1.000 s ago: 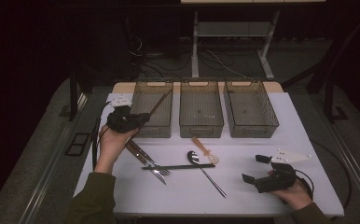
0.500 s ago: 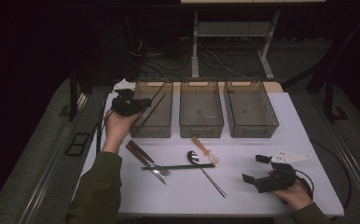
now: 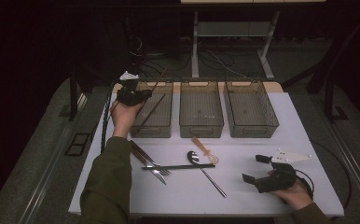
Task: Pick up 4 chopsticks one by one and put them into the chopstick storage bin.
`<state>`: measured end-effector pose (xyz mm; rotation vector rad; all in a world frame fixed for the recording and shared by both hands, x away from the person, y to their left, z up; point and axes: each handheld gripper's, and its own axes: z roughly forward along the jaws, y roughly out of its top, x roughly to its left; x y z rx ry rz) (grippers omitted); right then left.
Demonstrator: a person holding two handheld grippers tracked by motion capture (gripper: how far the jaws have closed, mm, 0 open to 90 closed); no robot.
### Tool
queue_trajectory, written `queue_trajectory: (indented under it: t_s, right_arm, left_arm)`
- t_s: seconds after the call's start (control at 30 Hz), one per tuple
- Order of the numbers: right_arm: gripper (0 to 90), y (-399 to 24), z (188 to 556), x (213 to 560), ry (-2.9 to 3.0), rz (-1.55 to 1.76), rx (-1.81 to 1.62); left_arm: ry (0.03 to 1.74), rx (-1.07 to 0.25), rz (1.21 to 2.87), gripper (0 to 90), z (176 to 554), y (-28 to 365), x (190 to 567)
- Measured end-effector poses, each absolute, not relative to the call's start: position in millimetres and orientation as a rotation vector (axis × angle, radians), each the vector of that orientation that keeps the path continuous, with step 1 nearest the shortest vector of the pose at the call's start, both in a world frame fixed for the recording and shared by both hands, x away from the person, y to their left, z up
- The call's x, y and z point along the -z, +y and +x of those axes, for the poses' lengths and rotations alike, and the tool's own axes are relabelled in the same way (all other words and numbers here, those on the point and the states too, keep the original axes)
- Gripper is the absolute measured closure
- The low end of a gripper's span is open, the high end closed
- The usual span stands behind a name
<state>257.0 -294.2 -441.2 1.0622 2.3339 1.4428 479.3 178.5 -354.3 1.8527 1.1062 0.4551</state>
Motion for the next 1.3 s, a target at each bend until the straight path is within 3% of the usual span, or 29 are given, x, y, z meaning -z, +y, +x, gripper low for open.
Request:
queue_trajectory:
  t_s: [0.67,1.13,1.3]
  right_arm:
    - [2.3,-295,257,442,2.333,1.061,-1.444]
    - [2.3,-296,257,441,2.331,1.062,-1.445]
    - [2.3,-296,257,441,2.331,1.064,-1.444]
  left_arm:
    - [1.164,-0.447,1.908,83.9,494,170,378]
    - [1.146,-0.441,1.938,54.9,488,173,374]
    - [1.089,-0.415,1.969,49.0,477,173,366]
